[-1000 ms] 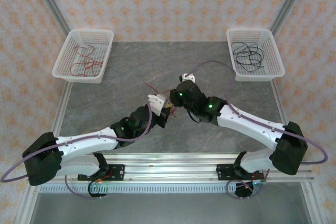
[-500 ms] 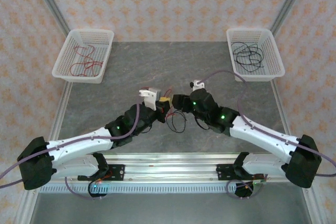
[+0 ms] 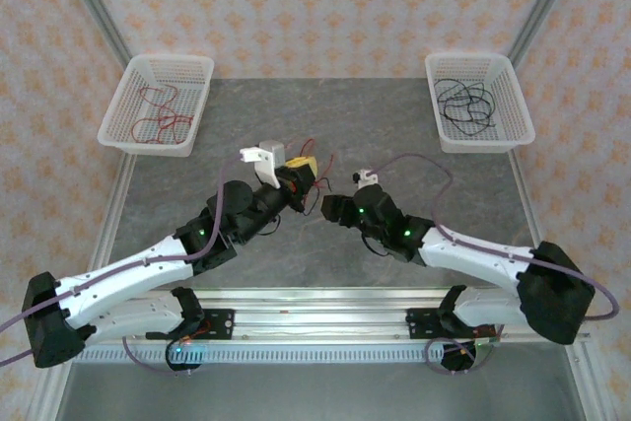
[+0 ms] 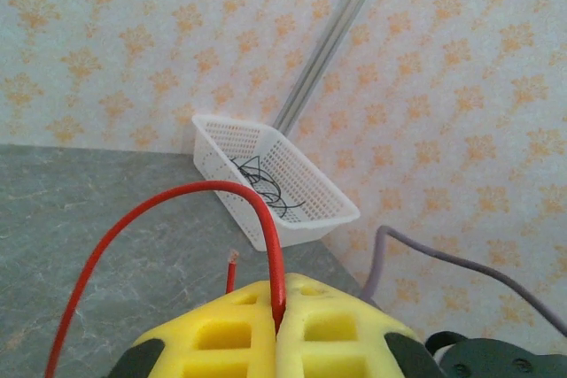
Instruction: Untangle the cables
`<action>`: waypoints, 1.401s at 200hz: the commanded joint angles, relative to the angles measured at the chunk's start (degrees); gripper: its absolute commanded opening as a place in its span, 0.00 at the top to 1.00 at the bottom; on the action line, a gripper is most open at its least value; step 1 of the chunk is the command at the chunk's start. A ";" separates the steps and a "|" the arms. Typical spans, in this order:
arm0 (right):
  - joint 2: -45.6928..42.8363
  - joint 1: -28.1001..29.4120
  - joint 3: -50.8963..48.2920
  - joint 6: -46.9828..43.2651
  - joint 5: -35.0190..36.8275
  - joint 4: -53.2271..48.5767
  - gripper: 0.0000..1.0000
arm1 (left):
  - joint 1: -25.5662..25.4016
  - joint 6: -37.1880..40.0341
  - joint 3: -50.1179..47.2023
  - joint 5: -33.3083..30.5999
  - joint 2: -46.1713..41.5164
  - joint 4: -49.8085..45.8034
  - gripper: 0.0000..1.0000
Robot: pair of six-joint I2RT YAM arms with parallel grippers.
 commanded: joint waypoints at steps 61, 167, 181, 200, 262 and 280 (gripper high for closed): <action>6.90 -0.05 3.52 -1.33 -5.17 10.94 0.31 | 0.32 -2.88 1.30 2.68 1.34 1.14 1.00; 21.36 -0.03 5.74 -0.99 -0.93 12.27 0.34 | 0.29 -2.12 6.75 5.45 1.50 -0.58 1.00; 22.59 -0.05 5.39 -0.82 -0.71 12.63 0.34 | 0.36 -1.43 7.92 5.28 1.16 -1.59 1.00; 24.06 0.01 4.93 -0.40 -0.70 13.10 0.34 | 0.28 -0.38 9.46 4.77 0.51 -2.82 1.00; 25.99 -0.01 2.47 0.94 -0.87 14.93 0.35 | 0.29 4.02 14.66 -1.21 -1.66 -9.32 1.00; 25.43 0.00 1.76 1.04 -0.62 14.86 0.35 | 0.40 5.89 17.00 -5.78 -1.94 -12.87 1.00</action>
